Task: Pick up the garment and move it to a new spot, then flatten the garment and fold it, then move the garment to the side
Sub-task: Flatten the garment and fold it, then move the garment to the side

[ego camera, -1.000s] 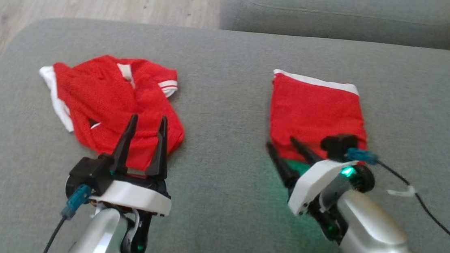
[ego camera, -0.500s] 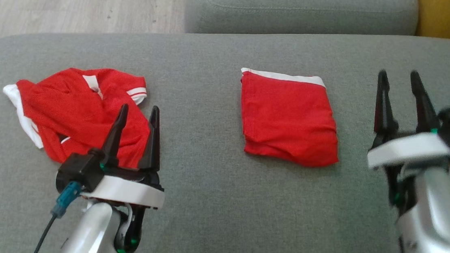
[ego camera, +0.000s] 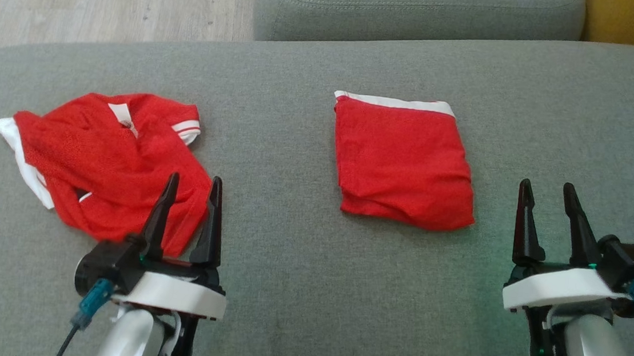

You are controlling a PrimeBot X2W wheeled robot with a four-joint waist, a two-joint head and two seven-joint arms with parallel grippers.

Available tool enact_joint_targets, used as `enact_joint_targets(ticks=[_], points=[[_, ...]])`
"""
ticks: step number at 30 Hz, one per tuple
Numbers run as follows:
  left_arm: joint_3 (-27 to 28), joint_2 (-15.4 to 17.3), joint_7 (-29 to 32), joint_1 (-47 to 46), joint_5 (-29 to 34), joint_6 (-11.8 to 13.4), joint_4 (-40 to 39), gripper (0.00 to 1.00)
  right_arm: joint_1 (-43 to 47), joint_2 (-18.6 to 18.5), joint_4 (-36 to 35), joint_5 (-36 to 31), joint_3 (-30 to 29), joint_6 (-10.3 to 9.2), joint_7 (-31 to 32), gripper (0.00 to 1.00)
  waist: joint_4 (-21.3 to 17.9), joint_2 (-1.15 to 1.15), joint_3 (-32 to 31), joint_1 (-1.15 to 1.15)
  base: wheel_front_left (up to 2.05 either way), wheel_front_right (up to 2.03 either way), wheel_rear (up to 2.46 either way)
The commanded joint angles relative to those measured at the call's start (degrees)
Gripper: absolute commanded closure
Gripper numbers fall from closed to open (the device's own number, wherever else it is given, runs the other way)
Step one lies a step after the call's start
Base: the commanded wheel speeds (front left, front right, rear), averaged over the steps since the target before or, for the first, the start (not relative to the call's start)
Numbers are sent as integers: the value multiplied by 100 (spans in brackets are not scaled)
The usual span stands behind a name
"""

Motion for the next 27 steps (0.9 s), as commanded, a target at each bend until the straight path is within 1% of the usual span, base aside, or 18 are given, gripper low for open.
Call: enact_joint_targets(ticks=[1, 6, 10, 14, 18, 19, 27], points=[[195, 12, -46, -207, 55, -24, -187, 0, -209, 23, -190, 14, 145, -4, -59, 0, 18, 0, 23, 0, 0, 0, 0], [113, 7, -46, -323, 69, -60, -231, 0, -486, 24, -36, -148, 103, -4, 4, 0, 116, 0, 179, 0, 0, 0, 0], [-42, 5, -46, -426, -7, -54, -252, 0, -874, 24, 273, -147, -8, -4, 298, 0, 264, 0, 367, 0, 0, 0, 0], [-219, 5, -46, -527, -87, -27, -234, 0, -1290, 24, 839, -50, -164, -4, 624, 0, 465, 0, 539, 0, 0, 0, 0], [-353, 5, -46, -631, -149, 1, -193, 0, -1696, 24, 1546, 57, -350, -4, 883, 0, 687, 0, 704, 0, 0, 0, 0], [-353, 5, -46, -631, -149, 1, -193, 0, -1696, 24, 1546, 57, -350, -4, 883, 0, 687, 0, 704, 0, 0, 0, 0], [-483, 4, -46, -798, -261, 49, -156, 0, -2350, 24, 2889, 257, -291, -4, 1092, 0, 1037, 0, 971, 0, 0, 0, 0]])
